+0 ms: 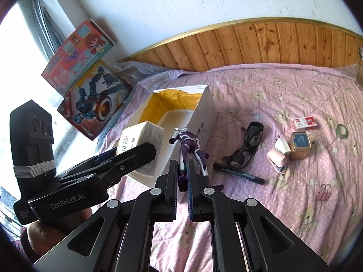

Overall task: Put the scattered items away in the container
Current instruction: 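Carry the tissue pack and purple figure with both tools over the box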

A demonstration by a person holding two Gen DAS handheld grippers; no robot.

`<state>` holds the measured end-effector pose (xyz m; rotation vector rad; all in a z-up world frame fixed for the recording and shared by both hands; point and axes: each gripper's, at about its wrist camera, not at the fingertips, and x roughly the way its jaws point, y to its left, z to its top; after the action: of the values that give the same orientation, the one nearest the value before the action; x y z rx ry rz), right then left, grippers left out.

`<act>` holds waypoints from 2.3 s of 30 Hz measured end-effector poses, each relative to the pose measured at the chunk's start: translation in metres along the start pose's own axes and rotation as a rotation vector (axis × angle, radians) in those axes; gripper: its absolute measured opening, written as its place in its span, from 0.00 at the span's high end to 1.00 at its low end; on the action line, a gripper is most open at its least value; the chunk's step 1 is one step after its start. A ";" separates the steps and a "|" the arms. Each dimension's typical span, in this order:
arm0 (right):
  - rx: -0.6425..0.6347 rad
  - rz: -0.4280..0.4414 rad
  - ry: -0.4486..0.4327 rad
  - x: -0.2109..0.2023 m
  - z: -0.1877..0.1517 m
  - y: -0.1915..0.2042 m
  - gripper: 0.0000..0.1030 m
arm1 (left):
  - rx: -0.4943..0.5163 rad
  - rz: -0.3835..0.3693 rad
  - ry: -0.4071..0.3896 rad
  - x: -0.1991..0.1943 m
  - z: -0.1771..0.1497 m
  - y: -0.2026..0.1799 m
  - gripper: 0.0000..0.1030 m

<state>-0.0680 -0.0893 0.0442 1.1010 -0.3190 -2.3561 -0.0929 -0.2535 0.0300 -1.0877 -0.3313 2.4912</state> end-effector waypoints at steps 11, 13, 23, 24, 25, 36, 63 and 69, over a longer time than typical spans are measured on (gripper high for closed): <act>-0.032 0.034 0.016 0.026 0.022 0.020 0.93 | -0.016 0.031 -0.012 -0.006 0.016 0.025 0.31; -0.037 0.040 0.020 0.032 0.026 0.023 0.93 | -0.023 0.037 -0.015 -0.007 0.019 0.031 0.31; -0.070 0.054 0.037 0.059 0.047 0.043 0.93 | -0.043 0.072 -0.027 -0.009 0.040 0.061 0.31; -0.072 0.056 0.039 0.062 0.049 0.045 0.93 | -0.043 0.074 -0.026 -0.008 0.042 0.063 0.31; -0.076 0.056 0.041 0.064 0.051 0.046 0.93 | -0.045 0.075 -0.024 -0.008 0.044 0.066 0.31; -0.111 0.047 0.079 0.100 0.070 0.058 0.93 | -0.067 0.107 -0.006 0.002 0.060 0.096 0.31; -0.129 -0.012 0.197 0.194 0.106 0.058 0.93 | -0.155 0.180 0.172 0.062 0.080 0.158 0.31; -0.039 -0.005 0.227 0.215 0.112 0.043 0.93 | -0.192 0.191 0.234 0.087 0.084 0.173 0.31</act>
<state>-0.2547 -0.2427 -0.0050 1.3358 -0.1873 -2.2045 -0.2545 -0.3735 -0.0331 -1.5385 -0.4212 2.4973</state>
